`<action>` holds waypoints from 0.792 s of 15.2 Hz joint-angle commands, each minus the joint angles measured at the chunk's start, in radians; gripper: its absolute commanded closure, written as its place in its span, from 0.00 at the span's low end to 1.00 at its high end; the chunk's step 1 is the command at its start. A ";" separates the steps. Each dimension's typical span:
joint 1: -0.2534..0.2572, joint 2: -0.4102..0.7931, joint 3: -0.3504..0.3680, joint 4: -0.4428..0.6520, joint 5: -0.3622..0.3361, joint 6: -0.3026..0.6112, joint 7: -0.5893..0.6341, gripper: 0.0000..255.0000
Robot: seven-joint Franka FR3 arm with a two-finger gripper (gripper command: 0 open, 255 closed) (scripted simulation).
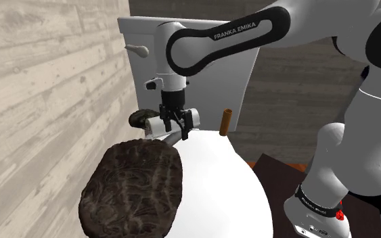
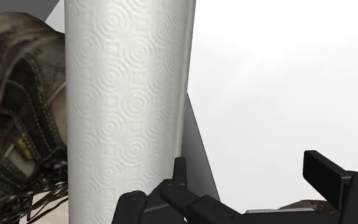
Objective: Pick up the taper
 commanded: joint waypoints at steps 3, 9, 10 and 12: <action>-0.040 0.013 -0.047 -0.007 -0.121 -0.021 -0.148 0.00; -0.019 0.036 -0.069 -0.061 -0.118 0.056 -0.152 0.00; -0.015 0.039 -0.072 -0.066 -0.118 0.063 -0.153 0.00; -0.010 -0.005 -0.074 -0.098 -0.121 0.055 -0.145 1.00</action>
